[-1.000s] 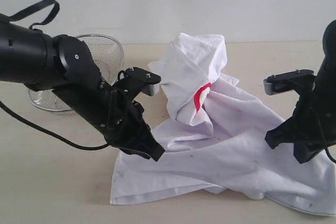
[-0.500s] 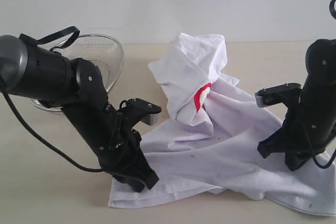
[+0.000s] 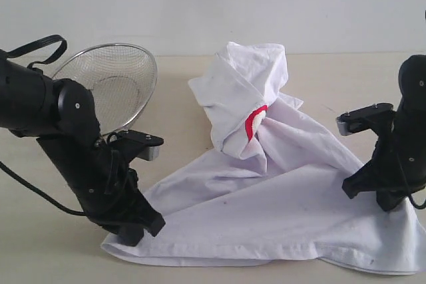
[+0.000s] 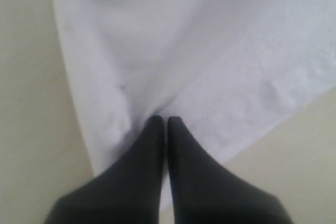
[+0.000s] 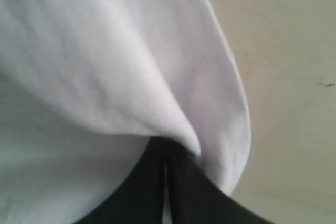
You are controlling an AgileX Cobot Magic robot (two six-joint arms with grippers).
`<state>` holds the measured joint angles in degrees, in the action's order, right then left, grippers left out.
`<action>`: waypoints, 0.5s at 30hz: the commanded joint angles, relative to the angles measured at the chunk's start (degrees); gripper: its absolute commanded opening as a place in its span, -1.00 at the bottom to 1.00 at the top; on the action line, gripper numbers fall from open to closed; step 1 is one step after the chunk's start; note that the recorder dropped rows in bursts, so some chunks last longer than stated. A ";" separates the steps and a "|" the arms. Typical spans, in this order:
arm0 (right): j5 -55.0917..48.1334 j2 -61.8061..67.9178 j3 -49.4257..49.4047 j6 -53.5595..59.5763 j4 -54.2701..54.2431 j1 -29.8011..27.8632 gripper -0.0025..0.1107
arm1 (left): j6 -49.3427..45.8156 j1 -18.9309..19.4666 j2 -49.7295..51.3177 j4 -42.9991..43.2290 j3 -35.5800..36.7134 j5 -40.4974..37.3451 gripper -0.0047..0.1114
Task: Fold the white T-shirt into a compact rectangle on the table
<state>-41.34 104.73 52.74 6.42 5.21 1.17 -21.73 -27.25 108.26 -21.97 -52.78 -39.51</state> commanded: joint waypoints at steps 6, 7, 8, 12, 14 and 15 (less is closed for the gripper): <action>-4.40 -1.01 -0.05 3.55 -10.30 2.15 -0.96 | -7.02 -0.64 -3.81 -4.86 1.13 2.02 -0.84; -4.85 -0.90 -0.05 3.55 -10.47 2.52 -0.96 | -7.02 -0.64 -3.81 -4.64 1.13 2.00 -0.84; -5.18 -0.90 -0.05 3.27 -10.47 2.87 -0.96 | -6.91 -0.64 -3.81 -4.53 1.13 2.14 -0.84; -7.14 -0.69 -0.05 2.50 -10.96 3.36 -0.96 | -6.12 -0.64 -3.81 -4.53 1.24 2.80 -0.84; -8.41 -0.69 -0.05 2.50 -10.96 3.36 -0.96 | -6.12 -0.64 -3.81 -4.53 1.51 4.09 -0.84; -8.65 -0.69 -0.05 2.50 -10.96 3.36 -0.96 | -6.12 -0.64 -3.81 -4.53 1.76 5.10 -0.84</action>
<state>-48.48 104.41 52.74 8.77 -5.62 4.43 -28.10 -27.56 104.99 -26.09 -51.67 -36.51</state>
